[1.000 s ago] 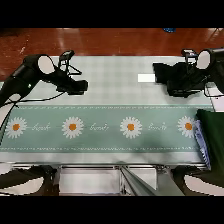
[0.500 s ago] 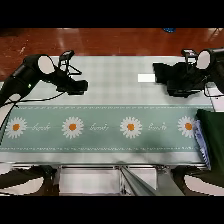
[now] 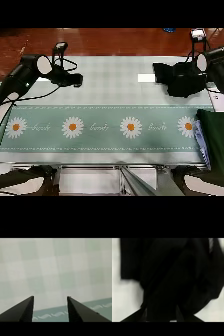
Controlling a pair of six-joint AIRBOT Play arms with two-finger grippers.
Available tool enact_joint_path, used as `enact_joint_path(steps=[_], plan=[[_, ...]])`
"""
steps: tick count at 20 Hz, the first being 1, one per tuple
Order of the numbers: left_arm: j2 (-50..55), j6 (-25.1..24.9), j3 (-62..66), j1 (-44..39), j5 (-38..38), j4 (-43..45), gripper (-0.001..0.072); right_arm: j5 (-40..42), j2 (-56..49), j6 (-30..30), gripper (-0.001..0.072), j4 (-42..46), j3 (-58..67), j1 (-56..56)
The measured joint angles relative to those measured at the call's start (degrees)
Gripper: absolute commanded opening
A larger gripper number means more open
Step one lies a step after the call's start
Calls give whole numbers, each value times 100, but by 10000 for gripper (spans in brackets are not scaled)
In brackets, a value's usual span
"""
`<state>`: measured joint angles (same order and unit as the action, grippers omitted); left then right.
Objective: Fold the shirts.
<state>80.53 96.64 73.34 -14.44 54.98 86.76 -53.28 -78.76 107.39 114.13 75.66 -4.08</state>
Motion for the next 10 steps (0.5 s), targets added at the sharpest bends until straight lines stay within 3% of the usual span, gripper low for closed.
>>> enact_joint_path(steps=[5,10], plan=[[35,2,0,352,-535,702,508,1062,-564,737,413,103,22,881],[55,17,0,509,-691,861,508,1506,-1628,693,412,-1029,363,1738]])
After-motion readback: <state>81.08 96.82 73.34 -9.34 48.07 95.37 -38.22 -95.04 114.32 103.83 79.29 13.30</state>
